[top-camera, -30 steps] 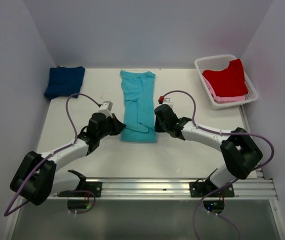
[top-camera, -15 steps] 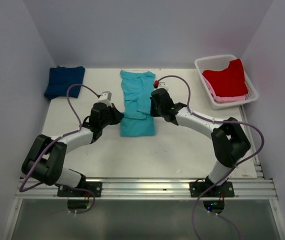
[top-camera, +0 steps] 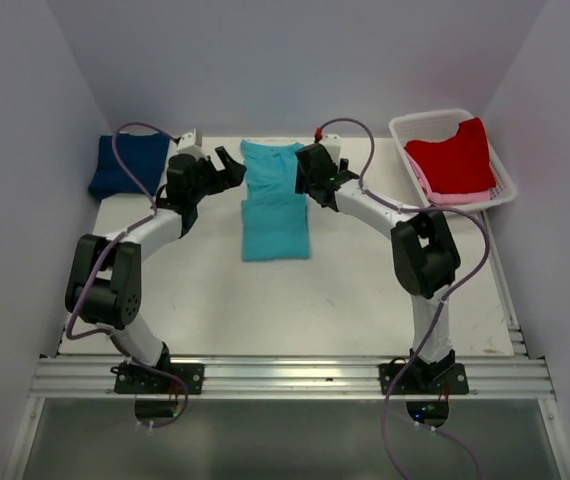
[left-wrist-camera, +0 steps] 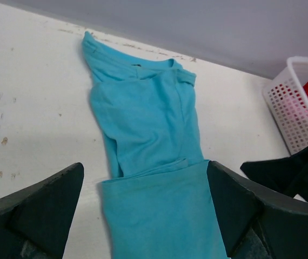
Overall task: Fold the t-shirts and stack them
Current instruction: Fold the tshirt
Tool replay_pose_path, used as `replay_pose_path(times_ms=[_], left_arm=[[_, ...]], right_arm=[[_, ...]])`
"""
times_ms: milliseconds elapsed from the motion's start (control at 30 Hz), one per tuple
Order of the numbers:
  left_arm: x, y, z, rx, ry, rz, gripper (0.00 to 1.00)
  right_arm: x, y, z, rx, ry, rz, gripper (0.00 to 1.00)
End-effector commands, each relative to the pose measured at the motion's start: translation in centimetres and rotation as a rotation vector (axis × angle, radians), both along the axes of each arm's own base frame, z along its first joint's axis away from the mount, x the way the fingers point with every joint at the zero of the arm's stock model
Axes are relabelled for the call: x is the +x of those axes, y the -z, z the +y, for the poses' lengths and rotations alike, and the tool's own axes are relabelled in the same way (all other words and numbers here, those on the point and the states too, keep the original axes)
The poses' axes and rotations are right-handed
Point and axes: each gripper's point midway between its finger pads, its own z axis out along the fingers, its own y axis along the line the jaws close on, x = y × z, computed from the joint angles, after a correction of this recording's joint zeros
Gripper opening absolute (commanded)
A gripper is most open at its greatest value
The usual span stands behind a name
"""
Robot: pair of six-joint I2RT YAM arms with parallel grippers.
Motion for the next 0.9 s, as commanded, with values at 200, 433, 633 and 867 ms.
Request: replay_pose_path(times_ms=[200,433,633,867], left_arm=[[-4.2,-2.6,-0.7,-0.032,0.075,-0.052,1.00],[-9.8,3.8,-0.7,-0.002,0.152,0.146,1.00],[-14.2,6.1,-3.4,-0.089,0.358,0.231,1.00],[-16.4,7.7,-6.3,-0.251,0.537,0.370,1.00]], right_arm=[[-5.4,-2.9,-2.6,0.055,-0.003,-0.070,0.77],[-10.6,0.6,-0.3,0.219,-0.180,0.077,0.74],[-15.3,2.0,5.5,0.570,-0.465,0.213,0.52],[-16.8,4.0,5.6,0.642,-0.454,0.265,0.66]])
